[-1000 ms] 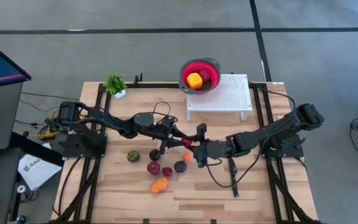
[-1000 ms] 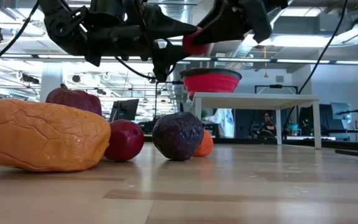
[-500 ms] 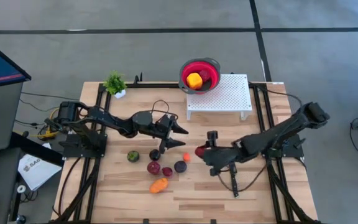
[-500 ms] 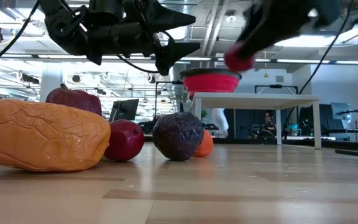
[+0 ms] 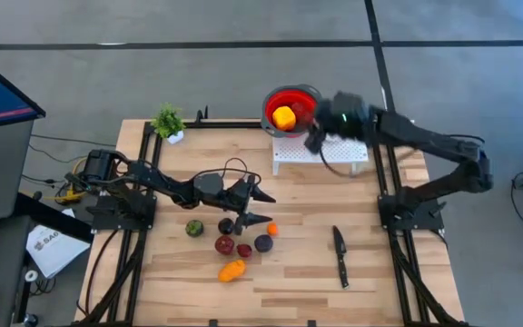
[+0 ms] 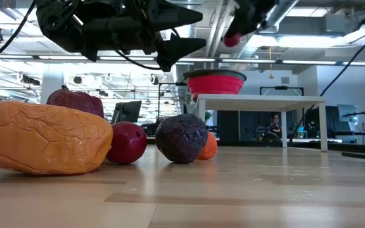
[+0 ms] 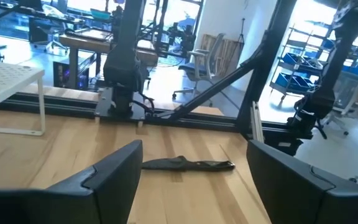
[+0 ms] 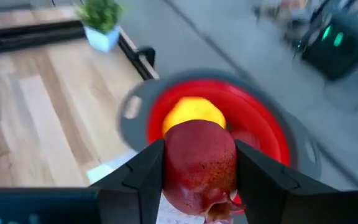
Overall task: Pick & Place Fruit
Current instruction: Put the pomegranate into the red strainer bowl, then put the orange into the strainer bowl
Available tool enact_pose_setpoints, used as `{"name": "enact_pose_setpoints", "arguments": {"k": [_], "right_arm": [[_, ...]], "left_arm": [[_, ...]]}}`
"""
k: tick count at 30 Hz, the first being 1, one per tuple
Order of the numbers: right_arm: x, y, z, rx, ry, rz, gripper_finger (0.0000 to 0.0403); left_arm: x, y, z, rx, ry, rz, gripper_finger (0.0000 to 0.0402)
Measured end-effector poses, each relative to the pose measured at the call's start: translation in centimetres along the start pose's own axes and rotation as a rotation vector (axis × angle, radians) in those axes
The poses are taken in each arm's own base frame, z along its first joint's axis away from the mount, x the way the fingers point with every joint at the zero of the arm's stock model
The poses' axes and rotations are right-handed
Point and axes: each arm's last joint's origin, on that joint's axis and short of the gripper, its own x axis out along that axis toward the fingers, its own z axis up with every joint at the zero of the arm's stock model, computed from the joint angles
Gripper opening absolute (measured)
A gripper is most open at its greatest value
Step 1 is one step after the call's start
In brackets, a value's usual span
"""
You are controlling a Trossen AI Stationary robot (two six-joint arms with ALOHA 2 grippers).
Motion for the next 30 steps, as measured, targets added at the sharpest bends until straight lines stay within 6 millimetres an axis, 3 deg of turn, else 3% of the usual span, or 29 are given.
{"name": "enact_pose_setpoints", "arguments": {"k": [8,13,19,30], "right_arm": [[7.4,-5.6,0.4,0.097,0.360,-0.031,0.0170],[10.4,-6.5,0.1,0.126,0.458,0.043,0.0182],[11.7,-6.2,0.2,0.127,0.476,0.072,0.0192],[11.5,-6.1,0.3,0.133,0.473,0.072,0.0242]], "left_arm": [[0.0,0.1,0.0,-0.003,0.003,0.009,0.0282],[0.0,0.1,-0.1,-0.005,0.008,0.009,0.0282],[0.0,0.1,-0.2,-0.006,0.016,0.010,0.0282],[0.0,0.1,-0.2,-0.006,0.017,0.009,0.0282]]}}
